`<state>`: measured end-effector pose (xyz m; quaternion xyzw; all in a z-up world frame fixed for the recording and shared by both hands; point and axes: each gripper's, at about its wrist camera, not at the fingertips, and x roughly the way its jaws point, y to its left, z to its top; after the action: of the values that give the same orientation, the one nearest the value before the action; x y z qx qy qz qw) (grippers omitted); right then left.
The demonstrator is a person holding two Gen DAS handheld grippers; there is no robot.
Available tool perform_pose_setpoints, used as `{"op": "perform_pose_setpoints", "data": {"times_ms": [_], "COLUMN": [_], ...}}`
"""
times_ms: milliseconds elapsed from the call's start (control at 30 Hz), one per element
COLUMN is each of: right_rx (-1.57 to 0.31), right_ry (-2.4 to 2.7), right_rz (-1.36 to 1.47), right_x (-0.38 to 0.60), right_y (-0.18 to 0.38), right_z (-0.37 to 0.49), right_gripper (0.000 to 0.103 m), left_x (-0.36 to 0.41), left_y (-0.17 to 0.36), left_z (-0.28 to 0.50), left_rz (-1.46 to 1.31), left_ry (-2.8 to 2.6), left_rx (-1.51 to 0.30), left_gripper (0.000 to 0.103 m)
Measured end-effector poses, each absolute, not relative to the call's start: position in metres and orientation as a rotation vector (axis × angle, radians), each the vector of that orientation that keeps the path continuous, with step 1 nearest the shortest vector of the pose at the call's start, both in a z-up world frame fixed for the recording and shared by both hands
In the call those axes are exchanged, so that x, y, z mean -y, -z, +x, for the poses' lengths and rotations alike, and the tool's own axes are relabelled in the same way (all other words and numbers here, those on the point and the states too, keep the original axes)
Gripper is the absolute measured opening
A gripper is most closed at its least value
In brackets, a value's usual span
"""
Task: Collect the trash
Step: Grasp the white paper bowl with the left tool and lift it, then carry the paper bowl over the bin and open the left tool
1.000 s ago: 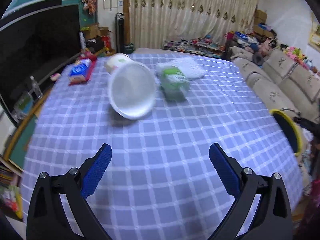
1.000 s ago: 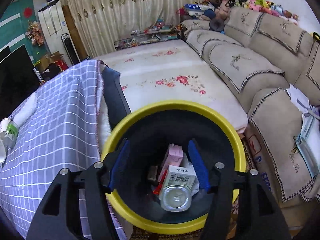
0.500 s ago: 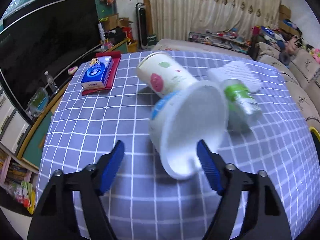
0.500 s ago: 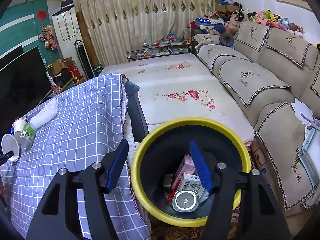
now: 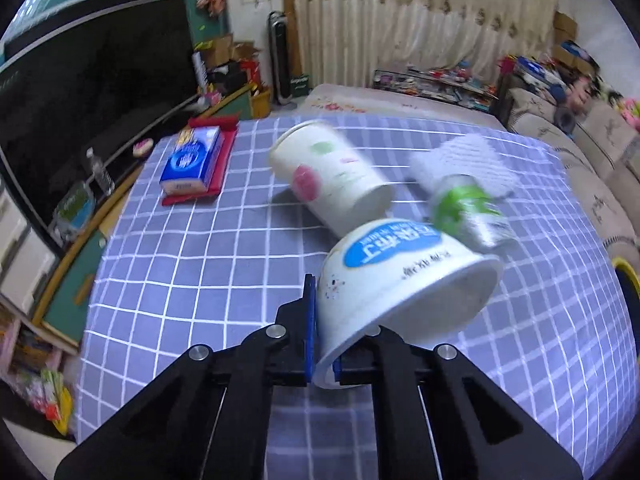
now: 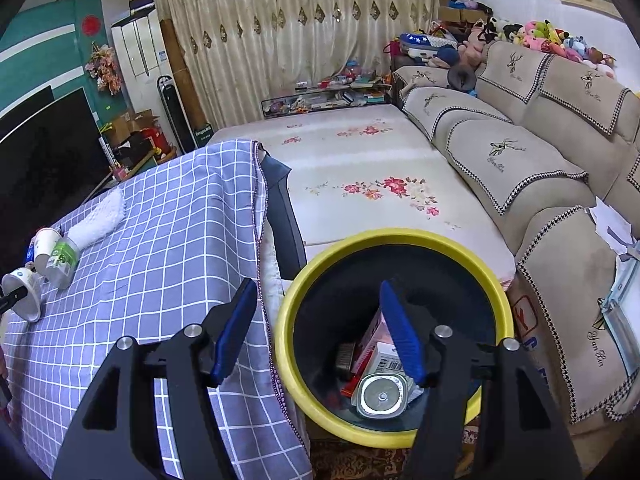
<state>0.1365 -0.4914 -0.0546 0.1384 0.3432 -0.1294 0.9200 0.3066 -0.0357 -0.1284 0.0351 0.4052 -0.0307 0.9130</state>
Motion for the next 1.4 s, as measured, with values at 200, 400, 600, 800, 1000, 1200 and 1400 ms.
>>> {"op": "perform_pose_setpoints", "data": {"times_ms": [200,400,600,800,1000,1200,1400], "right_rx": [-0.663,-0.624,-0.614,-0.627,-0.646,-0.661,-0.668], "right_ry": [0.310,0.383,0.452,0.500,0.515,0.508,0.482], "right_rz": [0.293,0.296,0.322,0.354,0.379,0.382,0.378], "right_x": [0.509,0.533,0.561,0.583,0.595,0.597,0.588], "right_y": [0.047,0.040,0.044,0.053,0.063,0.066,0.067], "right_z": [0.112,0.079,0.048,0.027,0.019,0.021,0.032], "right_gripper": [0.061,0.063,0.063,0.064,0.064,0.064,0.064], "left_x": [0.099,0.199,0.332,0.437,0.504,0.523,0.490], "left_y": [0.095,0.070,0.075,0.099,0.131,0.147,0.125], "left_z": [0.266,0.251,0.244,0.240,0.255,0.269,0.258], "left_rz": [0.144,0.199,0.317,0.395,0.435,0.428,0.376], "left_ry": [0.249,0.504,0.733,0.855,0.875,0.866,0.894], "left_rx": [-0.801,-0.775,-0.773,-0.823,-0.911,-0.922,-0.877], "left_gripper": [0.007,0.007,0.007,0.007,0.011,0.047,0.059]}}
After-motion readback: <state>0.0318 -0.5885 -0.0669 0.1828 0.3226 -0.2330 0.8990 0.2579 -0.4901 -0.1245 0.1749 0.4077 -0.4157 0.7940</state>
